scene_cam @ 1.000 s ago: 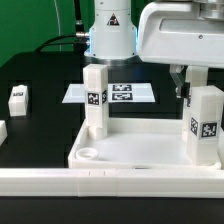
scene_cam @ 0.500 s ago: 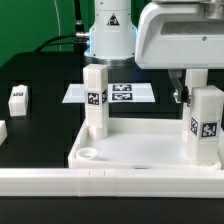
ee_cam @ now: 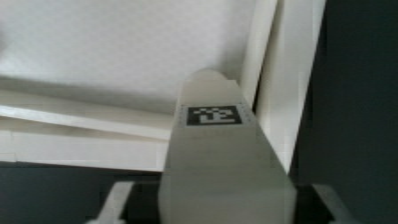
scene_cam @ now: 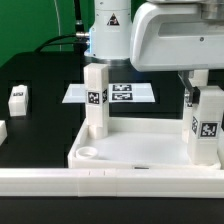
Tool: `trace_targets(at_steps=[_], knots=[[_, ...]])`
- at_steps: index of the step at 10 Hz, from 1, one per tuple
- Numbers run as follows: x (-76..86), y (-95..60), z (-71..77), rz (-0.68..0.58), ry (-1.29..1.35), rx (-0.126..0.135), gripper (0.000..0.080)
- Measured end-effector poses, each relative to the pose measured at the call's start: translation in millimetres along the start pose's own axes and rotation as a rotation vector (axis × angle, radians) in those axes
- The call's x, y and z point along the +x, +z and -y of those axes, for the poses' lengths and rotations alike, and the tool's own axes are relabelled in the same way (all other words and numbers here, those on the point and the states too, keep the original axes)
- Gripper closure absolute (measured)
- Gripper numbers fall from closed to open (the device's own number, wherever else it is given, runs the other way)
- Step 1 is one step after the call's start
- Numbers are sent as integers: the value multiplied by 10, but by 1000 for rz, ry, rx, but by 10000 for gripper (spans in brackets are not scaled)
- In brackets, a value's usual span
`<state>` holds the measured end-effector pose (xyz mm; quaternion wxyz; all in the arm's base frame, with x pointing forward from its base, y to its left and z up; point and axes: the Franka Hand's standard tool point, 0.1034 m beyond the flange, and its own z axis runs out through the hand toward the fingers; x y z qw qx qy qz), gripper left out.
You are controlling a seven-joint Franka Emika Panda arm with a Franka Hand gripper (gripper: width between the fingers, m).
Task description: Assemble desk
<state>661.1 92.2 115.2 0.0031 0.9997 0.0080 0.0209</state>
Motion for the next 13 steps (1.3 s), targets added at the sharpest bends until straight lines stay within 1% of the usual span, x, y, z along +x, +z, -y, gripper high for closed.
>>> trace_targets(at_steps=[3, 4, 7, 11, 12, 13], knots=[[1, 0, -10, 0, 69, 0, 511], [1, 0, -14, 0, 135, 0, 511], [-8, 1, -84, 2, 438, 2, 511], [-30, -5, -284, 3, 673, -30, 508], [-30, -3, -300, 3, 674, -31, 507], [-33, 6, -299, 4, 674, -32, 442]])
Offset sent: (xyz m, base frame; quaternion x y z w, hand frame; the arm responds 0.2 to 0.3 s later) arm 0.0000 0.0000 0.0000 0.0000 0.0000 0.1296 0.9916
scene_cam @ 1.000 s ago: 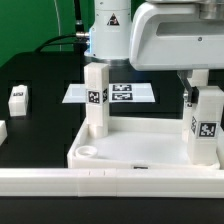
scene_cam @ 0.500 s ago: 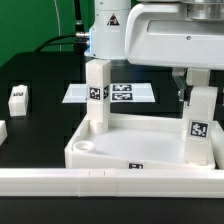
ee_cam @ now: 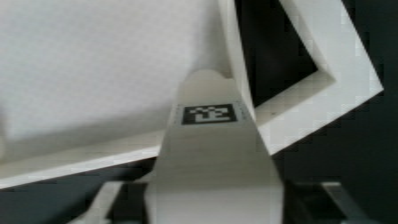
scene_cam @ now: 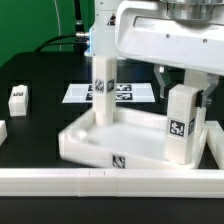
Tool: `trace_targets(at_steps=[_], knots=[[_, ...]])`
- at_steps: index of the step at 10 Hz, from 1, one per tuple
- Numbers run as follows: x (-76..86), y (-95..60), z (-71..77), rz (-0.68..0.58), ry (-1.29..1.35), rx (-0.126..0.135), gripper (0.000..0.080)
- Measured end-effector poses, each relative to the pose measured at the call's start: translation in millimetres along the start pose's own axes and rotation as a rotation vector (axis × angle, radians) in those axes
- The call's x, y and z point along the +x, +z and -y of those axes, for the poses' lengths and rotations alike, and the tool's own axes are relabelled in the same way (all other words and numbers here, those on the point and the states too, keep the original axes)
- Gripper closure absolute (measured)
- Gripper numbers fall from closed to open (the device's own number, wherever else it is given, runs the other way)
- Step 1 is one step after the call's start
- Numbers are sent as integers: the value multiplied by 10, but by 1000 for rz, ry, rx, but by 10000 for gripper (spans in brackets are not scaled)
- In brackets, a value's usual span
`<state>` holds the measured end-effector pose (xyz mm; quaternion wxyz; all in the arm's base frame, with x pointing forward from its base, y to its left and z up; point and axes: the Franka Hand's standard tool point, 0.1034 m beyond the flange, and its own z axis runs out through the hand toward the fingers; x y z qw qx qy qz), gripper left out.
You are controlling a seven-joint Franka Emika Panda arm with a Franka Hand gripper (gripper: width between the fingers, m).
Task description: Assemble desk
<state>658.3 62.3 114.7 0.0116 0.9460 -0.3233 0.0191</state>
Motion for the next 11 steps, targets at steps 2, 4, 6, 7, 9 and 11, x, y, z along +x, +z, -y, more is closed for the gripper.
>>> trace_targets(at_steps=[2, 4, 6, 7, 9, 11], knots=[[2, -53, 14, 1, -23, 4, 292], [-21, -245, -66, 10, -55, 16, 182], [78, -435, -340, 10, -113, 24, 151], [185, -450, -527, 8, -157, 20, 151], [392, -414, -795, 1, -182, 4, 150], [361, -405, -755, 3, -185, 5, 150]])
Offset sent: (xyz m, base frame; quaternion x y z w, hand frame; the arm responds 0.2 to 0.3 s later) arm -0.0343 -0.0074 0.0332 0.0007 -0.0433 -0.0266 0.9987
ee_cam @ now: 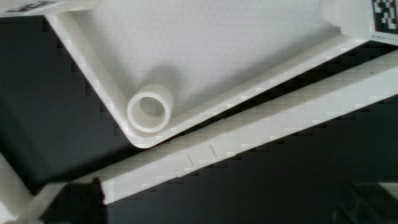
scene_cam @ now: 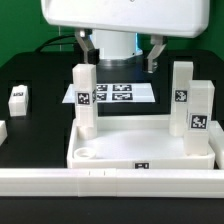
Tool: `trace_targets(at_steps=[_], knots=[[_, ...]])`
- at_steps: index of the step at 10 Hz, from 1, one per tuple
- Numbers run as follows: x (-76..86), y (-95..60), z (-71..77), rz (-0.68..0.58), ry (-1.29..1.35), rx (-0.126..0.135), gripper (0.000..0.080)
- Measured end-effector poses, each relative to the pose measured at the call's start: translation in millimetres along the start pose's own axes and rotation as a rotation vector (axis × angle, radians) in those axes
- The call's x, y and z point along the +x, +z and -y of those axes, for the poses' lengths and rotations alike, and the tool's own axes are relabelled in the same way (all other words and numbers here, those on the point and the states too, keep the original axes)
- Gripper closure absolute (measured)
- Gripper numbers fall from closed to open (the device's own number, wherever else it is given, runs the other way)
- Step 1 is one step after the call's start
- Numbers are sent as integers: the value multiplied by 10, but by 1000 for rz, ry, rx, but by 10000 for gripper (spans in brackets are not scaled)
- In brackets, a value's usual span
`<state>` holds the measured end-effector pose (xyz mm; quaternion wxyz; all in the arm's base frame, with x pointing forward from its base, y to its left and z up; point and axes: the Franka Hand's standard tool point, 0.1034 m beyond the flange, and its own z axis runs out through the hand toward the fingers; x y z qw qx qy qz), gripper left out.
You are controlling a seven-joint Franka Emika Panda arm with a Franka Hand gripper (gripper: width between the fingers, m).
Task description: Assemble desk
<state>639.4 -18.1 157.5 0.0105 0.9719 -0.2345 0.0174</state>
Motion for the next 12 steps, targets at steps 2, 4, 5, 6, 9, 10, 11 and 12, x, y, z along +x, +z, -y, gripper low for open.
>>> trace_targets(at_steps=[2, 4, 5, 6, 9, 10, 11, 12], knots=[[2, 4, -6, 0, 1, 0, 150], [-25, 98, -235, -20, -118, -2, 150], [-82, 189, -563, -31, -221, -11, 150], [-93, 267, -912, -34, -269, -26, 150], [-7, 388, -1300, -33, -293, -46, 150], [-14, 387, -1261, -34, -304, -45, 150], [-14, 396, -1275, -33, -302, -46, 150], [-9, 416, -1350, -39, -340, -49, 150]])
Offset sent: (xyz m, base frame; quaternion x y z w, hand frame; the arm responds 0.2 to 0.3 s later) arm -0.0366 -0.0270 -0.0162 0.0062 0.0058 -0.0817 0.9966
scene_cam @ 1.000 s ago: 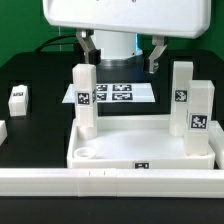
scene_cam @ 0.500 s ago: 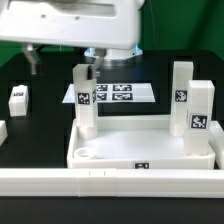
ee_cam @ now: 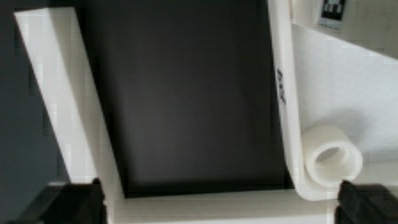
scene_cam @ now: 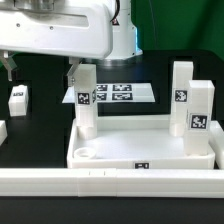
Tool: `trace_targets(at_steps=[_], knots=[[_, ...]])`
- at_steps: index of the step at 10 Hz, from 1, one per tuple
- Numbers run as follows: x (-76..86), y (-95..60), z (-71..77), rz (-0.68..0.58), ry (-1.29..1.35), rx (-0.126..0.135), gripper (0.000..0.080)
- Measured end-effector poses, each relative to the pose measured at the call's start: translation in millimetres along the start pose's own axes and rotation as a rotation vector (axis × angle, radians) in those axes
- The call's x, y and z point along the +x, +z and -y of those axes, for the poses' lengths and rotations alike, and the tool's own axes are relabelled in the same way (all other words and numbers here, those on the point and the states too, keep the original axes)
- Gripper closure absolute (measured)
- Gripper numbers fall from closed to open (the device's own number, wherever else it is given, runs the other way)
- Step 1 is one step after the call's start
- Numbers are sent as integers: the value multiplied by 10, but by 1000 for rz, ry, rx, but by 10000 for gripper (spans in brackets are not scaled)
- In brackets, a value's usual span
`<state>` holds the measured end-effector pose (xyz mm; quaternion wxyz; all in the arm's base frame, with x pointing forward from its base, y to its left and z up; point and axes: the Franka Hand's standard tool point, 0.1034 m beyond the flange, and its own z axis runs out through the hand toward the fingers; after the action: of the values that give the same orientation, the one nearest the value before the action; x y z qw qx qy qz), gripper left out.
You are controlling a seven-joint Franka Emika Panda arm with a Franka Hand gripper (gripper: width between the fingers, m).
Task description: Assemble desk
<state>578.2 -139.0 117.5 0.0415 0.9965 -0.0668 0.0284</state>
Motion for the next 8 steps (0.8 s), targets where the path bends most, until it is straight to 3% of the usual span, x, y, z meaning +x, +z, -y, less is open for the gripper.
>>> trace_targets(at_steps=[2, 4, 8], knots=[[-303, 223, -487, -22, -56, -17, 150], [-457, 353, -793, 0, -114, -26, 150], [-502, 388, -844, 11, -124, -19, 150]])
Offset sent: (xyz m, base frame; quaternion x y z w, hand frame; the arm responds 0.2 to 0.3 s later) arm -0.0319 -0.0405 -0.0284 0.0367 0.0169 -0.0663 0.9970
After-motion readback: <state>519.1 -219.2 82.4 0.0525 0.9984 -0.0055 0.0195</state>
